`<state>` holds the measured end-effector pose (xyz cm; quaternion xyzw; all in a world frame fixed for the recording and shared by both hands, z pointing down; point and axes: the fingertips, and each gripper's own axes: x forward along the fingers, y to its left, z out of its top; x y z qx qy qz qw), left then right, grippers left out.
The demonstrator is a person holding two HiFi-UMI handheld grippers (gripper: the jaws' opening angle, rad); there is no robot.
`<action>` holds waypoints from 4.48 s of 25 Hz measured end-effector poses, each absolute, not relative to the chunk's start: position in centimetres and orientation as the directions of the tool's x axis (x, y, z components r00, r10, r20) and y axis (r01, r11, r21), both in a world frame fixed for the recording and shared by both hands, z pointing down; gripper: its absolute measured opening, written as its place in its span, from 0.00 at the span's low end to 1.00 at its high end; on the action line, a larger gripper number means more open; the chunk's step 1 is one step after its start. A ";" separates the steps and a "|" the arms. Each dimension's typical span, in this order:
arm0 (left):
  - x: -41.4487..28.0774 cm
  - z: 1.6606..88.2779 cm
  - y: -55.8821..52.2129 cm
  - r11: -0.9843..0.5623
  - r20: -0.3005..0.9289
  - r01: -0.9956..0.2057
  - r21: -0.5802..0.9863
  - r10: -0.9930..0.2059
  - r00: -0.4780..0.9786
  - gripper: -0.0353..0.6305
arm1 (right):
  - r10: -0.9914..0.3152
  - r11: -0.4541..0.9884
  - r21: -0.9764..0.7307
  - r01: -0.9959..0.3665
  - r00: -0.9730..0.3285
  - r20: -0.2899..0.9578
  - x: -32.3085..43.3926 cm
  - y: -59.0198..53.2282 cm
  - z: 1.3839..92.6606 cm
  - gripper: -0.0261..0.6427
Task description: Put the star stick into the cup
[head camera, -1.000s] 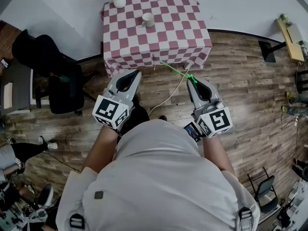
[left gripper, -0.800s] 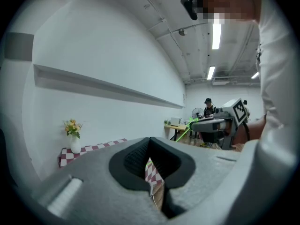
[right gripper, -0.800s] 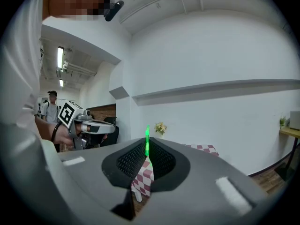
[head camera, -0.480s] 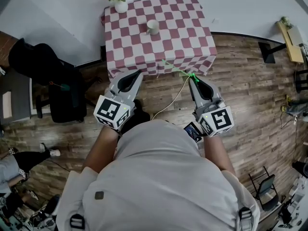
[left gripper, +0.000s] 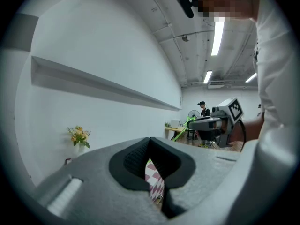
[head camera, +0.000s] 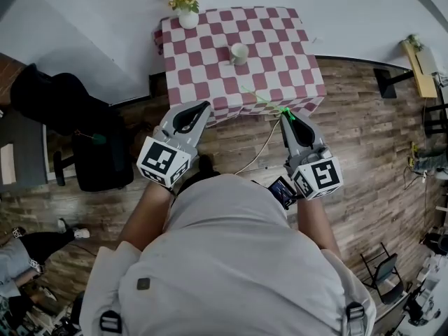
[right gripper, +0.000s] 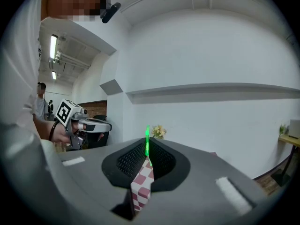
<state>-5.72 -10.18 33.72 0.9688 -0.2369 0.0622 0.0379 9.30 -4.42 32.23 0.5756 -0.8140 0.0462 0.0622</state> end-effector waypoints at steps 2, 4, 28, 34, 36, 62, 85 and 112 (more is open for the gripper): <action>-6.9 33.7 -11.2 -0.892 0.140 -0.451 0.045 -0.441 0.886 0.06 | -0.935 0.322 -0.004 -0.947 -0.319 0.156 8.1 -5.5 32.4 0.08; -8.1 33.8 -12.1 -0.896 0.138 -0.441 0.049 -0.432 0.891 0.06 | -0.937 0.316 -0.002 -0.949 -0.312 0.159 6.9 -6.6 32.4 0.08; -7.4 35.5 -20.5 -0.884 0.163 -0.461 0.076 -0.445 0.881 0.06 | -0.929 0.329 -0.015 -0.944 -0.327 0.172 8.0 -15.7 33.9 0.08; -4.7 36.4 -23.0 -0.873 0.180 -0.480 0.092 -0.459 0.870 0.06 | -0.923 0.342 -0.022 -0.939 -0.340 0.182 10.7 -18.8 34.4 0.08; -3.7 36.8 -23.8 -0.870 0.188 -0.483 0.100 -0.460 0.868 0.06 | -0.919 0.347 -0.030 -0.937 -0.346 0.190 11.7 -20.0 34.9 0.08; 4.2 43.5 -31.5 -0.820 0.309 -0.544 0.178 -0.478 0.822 0.06 | -0.834 0.429 -0.117 -0.896 -0.442 0.329 18.5 -29.7 43.0 0.08; 5.1 49.8 -34.9 -0.768 0.405 -0.601 0.221 -0.488 0.773 0.06 | -0.725 0.475 -0.167 -0.864 -0.491 0.483 18.7 -34.3 53.0 0.08; 3.3 48.8 -33.1 -0.740 0.404 -0.631 0.234 -0.516 0.755 0.06 | -0.728 0.471 -0.104 -0.876 -0.453 0.514 17.4 -34.6 54.8 0.19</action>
